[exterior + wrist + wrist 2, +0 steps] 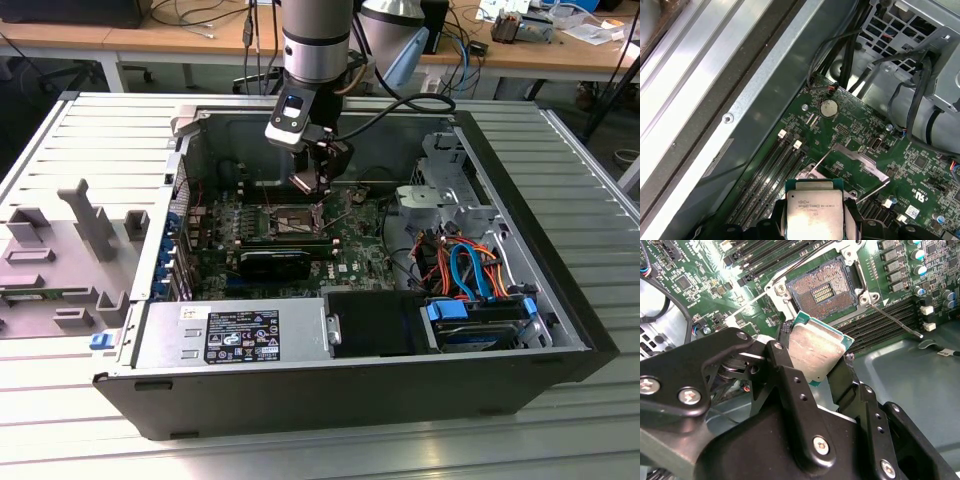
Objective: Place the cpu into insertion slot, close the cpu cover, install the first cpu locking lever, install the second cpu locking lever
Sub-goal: 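Place the cpu into insertion slot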
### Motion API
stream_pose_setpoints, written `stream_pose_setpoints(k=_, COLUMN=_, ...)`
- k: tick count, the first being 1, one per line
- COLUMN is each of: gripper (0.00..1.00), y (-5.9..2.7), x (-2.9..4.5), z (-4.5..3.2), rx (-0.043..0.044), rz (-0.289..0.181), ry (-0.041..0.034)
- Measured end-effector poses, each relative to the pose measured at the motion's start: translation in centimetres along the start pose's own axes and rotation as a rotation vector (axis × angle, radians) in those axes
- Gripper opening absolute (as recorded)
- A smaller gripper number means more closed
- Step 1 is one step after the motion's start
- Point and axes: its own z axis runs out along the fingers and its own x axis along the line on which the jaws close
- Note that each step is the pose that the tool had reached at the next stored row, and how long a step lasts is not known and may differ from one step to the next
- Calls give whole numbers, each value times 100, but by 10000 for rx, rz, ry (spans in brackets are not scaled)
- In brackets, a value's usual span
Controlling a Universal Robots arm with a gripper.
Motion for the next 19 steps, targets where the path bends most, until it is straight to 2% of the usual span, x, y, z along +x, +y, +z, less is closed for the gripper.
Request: stream_pose_setpoints(k=19, gripper=55, y=0, x=0, z=1, rx=0, rz=113, ry=-4)
